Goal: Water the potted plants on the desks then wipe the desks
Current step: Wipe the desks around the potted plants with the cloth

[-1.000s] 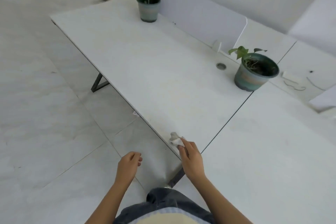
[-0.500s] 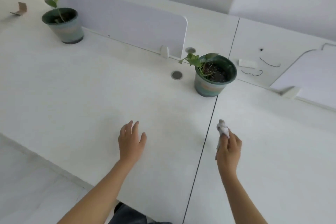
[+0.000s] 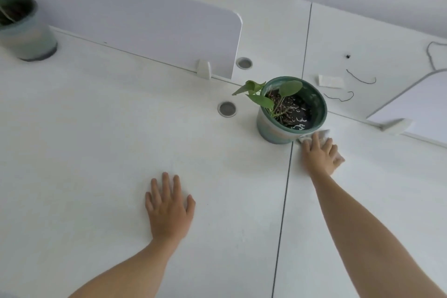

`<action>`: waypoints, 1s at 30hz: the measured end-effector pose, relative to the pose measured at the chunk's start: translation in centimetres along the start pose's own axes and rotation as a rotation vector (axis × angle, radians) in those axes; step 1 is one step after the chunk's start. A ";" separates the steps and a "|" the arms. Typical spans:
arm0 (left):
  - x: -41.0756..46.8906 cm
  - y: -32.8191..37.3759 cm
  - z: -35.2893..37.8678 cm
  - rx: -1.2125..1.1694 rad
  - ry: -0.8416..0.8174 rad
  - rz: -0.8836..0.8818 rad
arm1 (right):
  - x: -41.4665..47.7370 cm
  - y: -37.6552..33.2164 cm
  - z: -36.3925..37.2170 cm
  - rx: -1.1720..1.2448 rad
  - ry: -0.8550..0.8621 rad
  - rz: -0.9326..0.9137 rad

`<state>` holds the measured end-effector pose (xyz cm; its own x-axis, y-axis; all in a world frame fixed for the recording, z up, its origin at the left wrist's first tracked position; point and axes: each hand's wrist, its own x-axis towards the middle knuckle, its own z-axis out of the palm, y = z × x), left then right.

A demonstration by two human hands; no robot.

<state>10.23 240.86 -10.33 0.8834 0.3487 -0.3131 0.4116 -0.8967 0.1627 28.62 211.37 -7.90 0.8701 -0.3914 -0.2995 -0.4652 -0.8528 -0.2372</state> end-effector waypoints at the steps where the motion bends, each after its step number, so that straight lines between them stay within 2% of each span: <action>1: 0.1 -0.1 0.2 0.001 0.013 -0.005 | 0.0 -0.2 0.2 0.001 0.002 0.004; 7: 0.5 -0.5 1.5 0.000 0.170 0.011 | -4.3 -0.3 2.3 -0.148 -0.015 -0.211; 9: 0.6 -0.6 1.7 -0.004 0.212 0.018 | -6.7 -1.4 4.1 -0.181 0.010 -0.350; 11: 0.6 -0.7 1.9 -0.016 0.245 0.017 | -7.9 -2.7 5.5 -0.178 0.108 -0.508; 16: 0.7 -0.8 2.3 -0.022 0.258 0.029 | -8.8 -8.0 7.8 -0.171 0.239 -0.923; 17: 0.7 -0.8 2.3 -0.026 0.265 0.032 | -8.6 -9.3 8.3 -0.157 0.252 -0.962; 18: 0.7 -0.8 2.4 -0.032 0.270 0.031 | -8.3 -10.9 8.4 -0.114 0.252 -0.928; 21: 0.7 -0.9 2.8 -0.047 0.300 0.022 | -6.3 -15.6 7.6 0.078 0.269 -0.649; 22: 0.7 -1.0 2.7 -0.045 0.300 0.018 | -5.7 -16.6 7.3 0.062 0.280 -0.570; 24: 0.6 -0.8 2.4 -0.043 0.256 0.000 | -5.0 -17.9 7.4 -0.066 0.118 -0.469; 26: 0.5 -0.6 2.1 -0.047 0.232 -0.006 | -4.6 -17.9 7.9 -0.146 -0.068 -0.454; 28: 0.5 -0.7 2.2 -0.039 0.259 0.006 | -4.8 -17.2 7.7 -0.188 -0.102 -0.515; 30: 0.5 -0.9 2.5 -0.014 0.291 0.022 | -5.7 -15.3 7.3 -0.249 -0.107 -0.654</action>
<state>9.75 241.12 -12.95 0.9186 0.3943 -0.0283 0.3927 -0.9019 0.1800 29.65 229.17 -9.30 0.9318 0.2537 -0.2596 0.2099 -0.9601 -0.1851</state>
